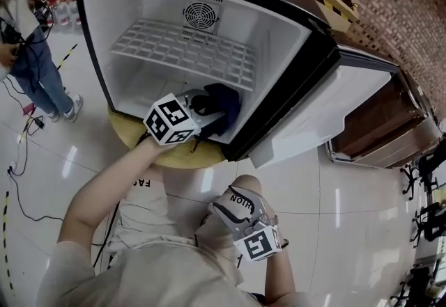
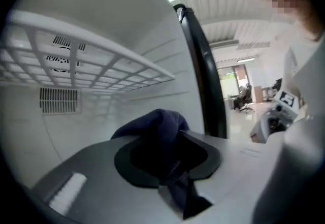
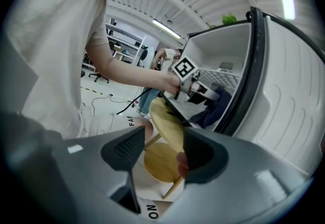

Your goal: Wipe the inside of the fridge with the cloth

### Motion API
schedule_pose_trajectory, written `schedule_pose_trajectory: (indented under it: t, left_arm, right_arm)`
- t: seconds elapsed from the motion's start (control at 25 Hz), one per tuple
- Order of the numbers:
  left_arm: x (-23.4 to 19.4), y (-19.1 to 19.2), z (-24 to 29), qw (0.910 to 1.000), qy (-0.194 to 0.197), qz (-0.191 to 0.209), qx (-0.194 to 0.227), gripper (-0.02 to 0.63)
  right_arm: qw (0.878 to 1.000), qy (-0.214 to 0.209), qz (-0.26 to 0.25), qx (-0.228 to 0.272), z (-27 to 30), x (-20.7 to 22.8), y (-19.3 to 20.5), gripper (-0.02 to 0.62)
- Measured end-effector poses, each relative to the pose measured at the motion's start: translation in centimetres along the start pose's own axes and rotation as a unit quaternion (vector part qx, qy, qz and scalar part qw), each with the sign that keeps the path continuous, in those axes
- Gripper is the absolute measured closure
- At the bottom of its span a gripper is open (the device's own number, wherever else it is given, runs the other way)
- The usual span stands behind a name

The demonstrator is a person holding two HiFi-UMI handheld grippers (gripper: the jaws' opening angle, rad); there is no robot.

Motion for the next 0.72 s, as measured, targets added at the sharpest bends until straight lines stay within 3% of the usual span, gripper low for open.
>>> schedule_pose_trajectory:
  t: [0.08,0.16,0.24,0.36,0.48,0.72]
  left_arm:
    - [-3.5,1.1,2.2,0.9976,-0.057,0.005,-0.038,0.508]
    - [-6.7,2.4,4.4,0.9923,-0.104,-0.015,-0.065,0.508]
    - [-8.5,3.9,6.5,0.9875,-0.120,-0.039,-0.095,0.508]
    - [-8.5,5.0,8.4,0.9829,-0.112,-0.042,-0.140,0.505]
    - [-7.2,5.2,8.5,0.9820,-0.094,-0.043,-0.158,0.531]
    - [-1.0,4.9,6.1,0.9842,0.010,-0.019,-0.176,0.531]
  right_arm:
    - [1.000,0.005,0.002,0.002,-0.3,-0.2,-0.1,0.353]
    - [1.000,0.013,0.005,0.003,-0.8,-0.3,-0.1,0.353]
    - [1.000,0.022,0.008,0.003,-1.5,-0.2,0.0,0.353]
    - [0.999,0.037,0.015,-0.001,-2.6,0.2,0.6,0.353]
    - [0.999,0.041,0.027,-0.001,-3.8,0.4,1.4,0.353]
    - [0.998,0.049,0.041,-0.011,-3.8,1.0,2.9,0.353]
Point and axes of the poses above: the fingertips, and each gripper's own axes: z forward along the fingers, x to its right, y out of its underside, the point moved 2 cm from there along -z, backward along the fingers, and after that the axes turned 12 degrees about z, right-handed, at the moved point
